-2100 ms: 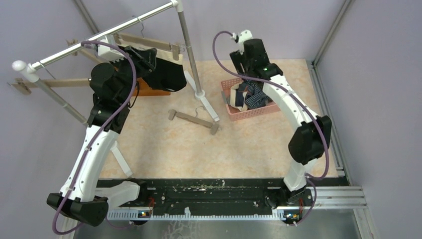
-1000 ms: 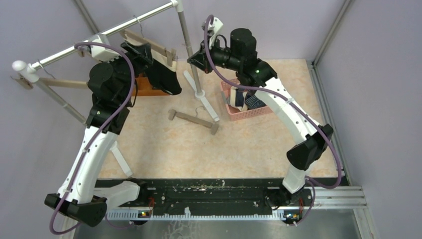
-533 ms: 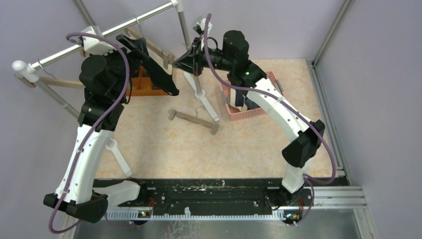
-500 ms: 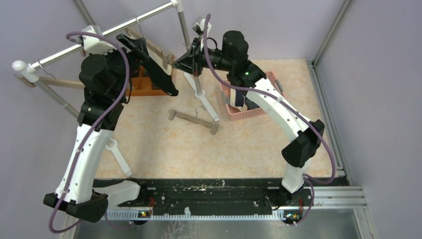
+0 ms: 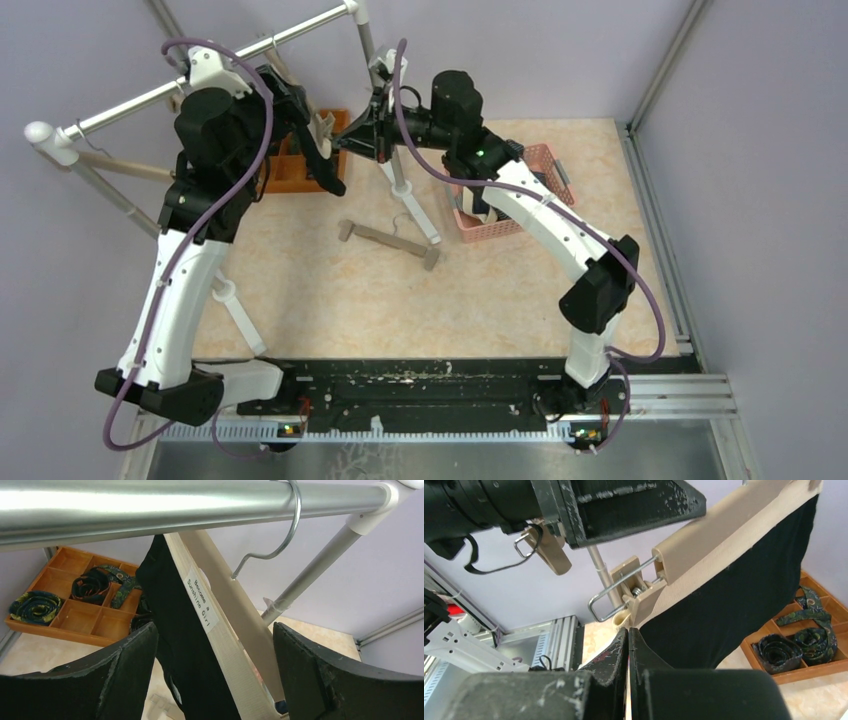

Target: Remove the underwear clipped to the hanger

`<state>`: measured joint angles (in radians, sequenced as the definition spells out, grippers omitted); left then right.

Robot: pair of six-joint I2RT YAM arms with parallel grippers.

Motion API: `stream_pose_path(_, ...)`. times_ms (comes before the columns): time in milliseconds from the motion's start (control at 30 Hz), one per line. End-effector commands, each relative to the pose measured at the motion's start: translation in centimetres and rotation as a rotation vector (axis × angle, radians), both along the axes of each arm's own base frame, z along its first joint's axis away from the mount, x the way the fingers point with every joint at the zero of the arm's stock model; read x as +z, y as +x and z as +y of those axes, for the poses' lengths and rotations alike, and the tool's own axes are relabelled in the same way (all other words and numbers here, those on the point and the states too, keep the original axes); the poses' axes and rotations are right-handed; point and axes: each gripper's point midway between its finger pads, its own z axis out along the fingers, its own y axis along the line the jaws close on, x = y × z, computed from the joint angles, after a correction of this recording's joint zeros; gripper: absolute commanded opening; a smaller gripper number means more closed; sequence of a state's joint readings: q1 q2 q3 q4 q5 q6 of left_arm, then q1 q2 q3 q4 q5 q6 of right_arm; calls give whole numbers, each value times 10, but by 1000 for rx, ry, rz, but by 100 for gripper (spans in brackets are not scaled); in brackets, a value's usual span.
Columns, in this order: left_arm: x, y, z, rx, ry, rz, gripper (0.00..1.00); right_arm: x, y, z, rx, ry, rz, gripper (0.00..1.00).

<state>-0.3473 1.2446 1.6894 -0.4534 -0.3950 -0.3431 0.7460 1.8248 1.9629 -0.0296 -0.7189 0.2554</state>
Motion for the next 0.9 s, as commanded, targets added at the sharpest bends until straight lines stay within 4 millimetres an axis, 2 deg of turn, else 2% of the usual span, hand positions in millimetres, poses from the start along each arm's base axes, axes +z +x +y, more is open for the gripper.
stream_pose_path(0,21,-14,-4,-35,-33,-25,89,9,-6,4,17,32,-56,0)
stream_pose_path(200,33,-25,-2,-41,-78,-47,89,-1,-5,10,19,19,-58,0)
stream_pose_path(333,31,-24,-4,-46,-96,-41,89,-3,-9,14,35,23,-61,0)
stream_pose_path(500,32,-14,-13,-74,-101,-39,89,1,-14,16,46,29,-77,0)
stream_pose_path(667,33,-2,-23,-105,-93,-30,89,-6,-14,17,41,16,-74,0)
stream_pose_path(867,26,5,-21,-85,-62,-6,89,-9,-12,17,19,4,-81,0)
